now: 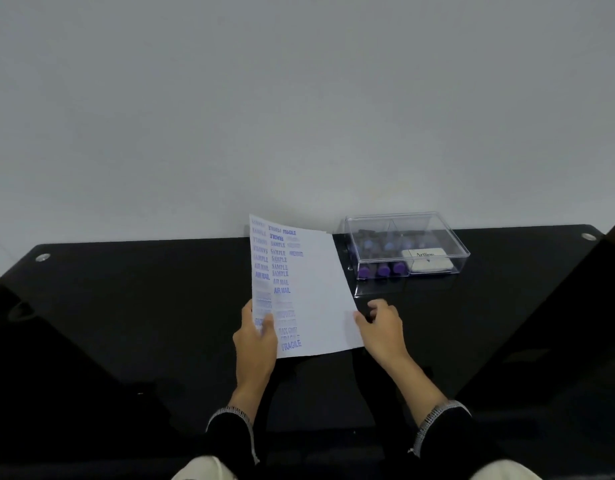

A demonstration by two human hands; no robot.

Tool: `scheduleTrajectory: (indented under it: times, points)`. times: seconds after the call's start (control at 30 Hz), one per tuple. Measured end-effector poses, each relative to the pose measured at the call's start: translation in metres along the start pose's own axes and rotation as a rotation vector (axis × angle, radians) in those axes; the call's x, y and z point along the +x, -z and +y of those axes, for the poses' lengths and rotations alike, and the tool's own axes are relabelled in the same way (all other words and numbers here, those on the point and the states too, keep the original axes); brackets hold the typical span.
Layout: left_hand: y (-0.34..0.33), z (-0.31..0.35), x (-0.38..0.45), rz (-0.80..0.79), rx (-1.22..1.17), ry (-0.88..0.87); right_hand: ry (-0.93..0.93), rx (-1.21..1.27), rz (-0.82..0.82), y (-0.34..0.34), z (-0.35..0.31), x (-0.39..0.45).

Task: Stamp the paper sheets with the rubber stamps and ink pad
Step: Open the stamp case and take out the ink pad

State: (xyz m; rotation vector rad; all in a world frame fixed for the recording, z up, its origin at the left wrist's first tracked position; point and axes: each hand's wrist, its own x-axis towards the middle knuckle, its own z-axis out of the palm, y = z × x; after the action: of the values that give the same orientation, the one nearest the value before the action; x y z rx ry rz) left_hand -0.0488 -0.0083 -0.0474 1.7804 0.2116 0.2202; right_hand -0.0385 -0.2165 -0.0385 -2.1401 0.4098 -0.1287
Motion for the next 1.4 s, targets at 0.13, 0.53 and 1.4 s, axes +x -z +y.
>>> scheduleTrajectory:
  times: [0.13,0.53,1.4]
  points:
    - [-0.002,-0.003,0.002,0.003,0.079,-0.034,0.043,-0.032,0.118,0.019,-0.006,0.032]
    - [-0.006,-0.010,0.006,-0.028,0.193,-0.091,0.299,-0.491,0.280,0.031,-0.004,0.095]
    - [0.004,-0.008,-0.005,-0.036,0.225,-0.188,0.475,-0.560,0.251,0.058,0.032,0.011]
